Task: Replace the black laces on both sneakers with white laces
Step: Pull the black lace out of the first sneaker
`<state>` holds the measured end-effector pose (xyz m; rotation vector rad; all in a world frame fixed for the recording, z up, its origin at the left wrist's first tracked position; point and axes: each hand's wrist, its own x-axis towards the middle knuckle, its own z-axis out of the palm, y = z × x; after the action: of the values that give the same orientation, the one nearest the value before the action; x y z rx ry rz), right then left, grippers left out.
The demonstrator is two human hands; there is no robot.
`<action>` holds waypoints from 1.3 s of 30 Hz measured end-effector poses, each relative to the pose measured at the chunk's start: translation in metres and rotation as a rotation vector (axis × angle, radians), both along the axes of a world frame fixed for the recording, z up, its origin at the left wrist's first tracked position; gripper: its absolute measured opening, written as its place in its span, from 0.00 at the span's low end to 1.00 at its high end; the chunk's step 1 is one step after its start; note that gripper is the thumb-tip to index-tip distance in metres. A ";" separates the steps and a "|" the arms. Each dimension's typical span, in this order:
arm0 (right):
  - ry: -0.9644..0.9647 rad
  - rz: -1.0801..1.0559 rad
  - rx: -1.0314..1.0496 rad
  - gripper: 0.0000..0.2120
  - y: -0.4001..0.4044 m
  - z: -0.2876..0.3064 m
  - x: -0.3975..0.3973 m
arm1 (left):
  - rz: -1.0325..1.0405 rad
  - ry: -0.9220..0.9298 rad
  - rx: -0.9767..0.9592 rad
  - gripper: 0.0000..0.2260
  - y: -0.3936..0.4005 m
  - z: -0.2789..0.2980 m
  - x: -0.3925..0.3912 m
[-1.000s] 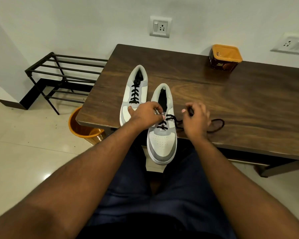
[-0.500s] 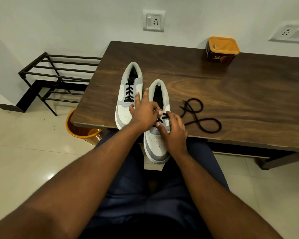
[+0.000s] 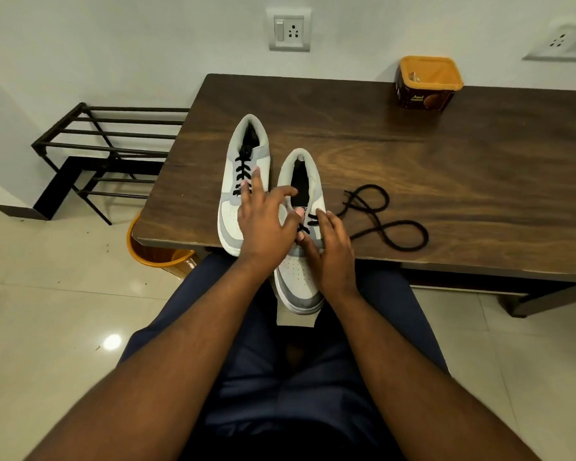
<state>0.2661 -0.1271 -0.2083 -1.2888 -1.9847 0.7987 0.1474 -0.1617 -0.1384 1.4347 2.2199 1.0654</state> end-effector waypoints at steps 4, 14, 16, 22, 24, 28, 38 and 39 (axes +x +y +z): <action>0.092 -0.003 -0.008 0.33 -0.001 0.000 0.000 | -0.123 0.390 -0.321 0.09 0.017 0.016 0.001; 0.141 -0.083 -0.024 0.26 -0.005 0.006 0.003 | 0.318 -0.562 0.223 0.07 0.003 0.014 0.001; 0.126 -0.071 -0.006 0.26 -0.002 0.004 0.002 | 0.315 -0.497 0.242 0.04 0.002 0.015 0.001; 0.091 -0.025 0.052 0.31 0.000 0.002 0.001 | -0.077 0.345 -0.337 0.08 0.022 0.024 0.003; 0.086 -0.022 0.042 0.32 -0.001 0.001 0.001 | -0.113 0.375 -0.400 0.09 0.027 0.020 0.004; 0.066 -0.022 0.032 0.31 0.000 0.000 0.002 | 0.029 -0.076 -0.065 0.09 0.023 0.006 0.002; 0.086 -0.036 -0.048 0.26 0.005 0.000 -0.001 | 0.496 -0.287 0.319 0.14 0.014 0.037 -0.007; 0.084 -0.034 -0.047 0.26 0.005 0.000 -0.001 | 0.356 -0.060 0.209 0.14 0.015 0.035 -0.003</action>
<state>0.2651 -0.1220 -0.2083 -1.2908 -1.8841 0.8734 0.1439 -0.1466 -0.1034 1.0833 2.4370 1.4704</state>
